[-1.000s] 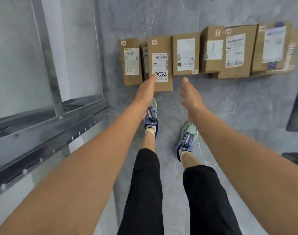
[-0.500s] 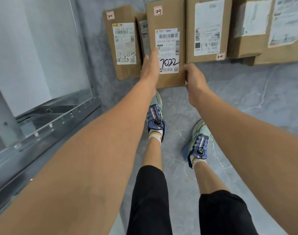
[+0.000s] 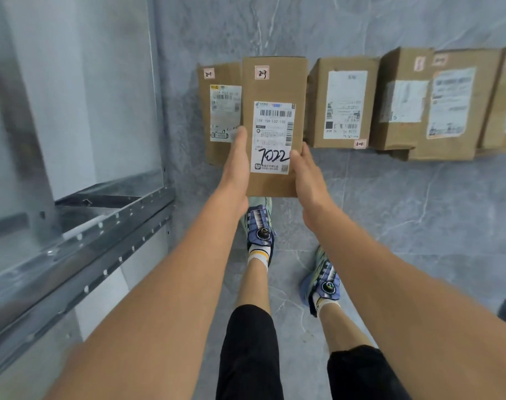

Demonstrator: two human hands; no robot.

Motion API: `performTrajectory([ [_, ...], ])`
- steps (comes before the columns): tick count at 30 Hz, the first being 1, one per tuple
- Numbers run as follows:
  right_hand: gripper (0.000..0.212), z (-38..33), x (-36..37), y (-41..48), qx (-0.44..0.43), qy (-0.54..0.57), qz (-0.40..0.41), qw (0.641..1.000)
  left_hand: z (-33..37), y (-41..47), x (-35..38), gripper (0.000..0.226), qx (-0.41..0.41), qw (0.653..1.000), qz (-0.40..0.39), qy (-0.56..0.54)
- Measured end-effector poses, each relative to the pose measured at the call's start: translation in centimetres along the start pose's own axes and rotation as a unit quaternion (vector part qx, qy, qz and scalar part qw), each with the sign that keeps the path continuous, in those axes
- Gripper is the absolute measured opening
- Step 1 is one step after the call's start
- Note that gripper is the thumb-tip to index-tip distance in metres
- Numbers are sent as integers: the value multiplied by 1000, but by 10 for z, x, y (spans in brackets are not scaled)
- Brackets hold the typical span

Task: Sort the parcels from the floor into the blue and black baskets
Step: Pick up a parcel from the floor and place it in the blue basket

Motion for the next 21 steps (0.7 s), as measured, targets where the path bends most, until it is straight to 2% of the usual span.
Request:
performTrajectory([
  [5, 58, -48, -8, -87, -91, -6, 17, 996, 56, -76, -4, 61, 50, 998, 6, -28],
  [9, 37, -104, -15, -162, -140, 10, -14, 990, 116, -149, -2, 59, 107, 992, 20, -57],
  [10, 36, -118, -17, -184, -160, 7, -25, 987, 133, -170, -2, 57, 129, 989, 26, -65],
  [12, 49, -146, -22, -227, -204, -3, -40, 978, 165, -213, -1, 55, 172, 982, 33, -70],
  [19, 56, -222, -38, -426, -366, -63, -106, 923, 257, -406, -2, 44, 301, 945, 61, -115],
  [21, 43, -232, -40, -484, -397, -74, -125, 906, 276, -469, -4, 44, 333, 932, 70, -126],
])
Point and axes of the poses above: each hand's wrist, its own y-axis towards the middle knuckle, its own x-axis out of the palm, z = x × y, the point moved 6 cm from there along y, towards the middle knuckle, and after that the axes turned 7 degrees about x, right-handed, at the moved point
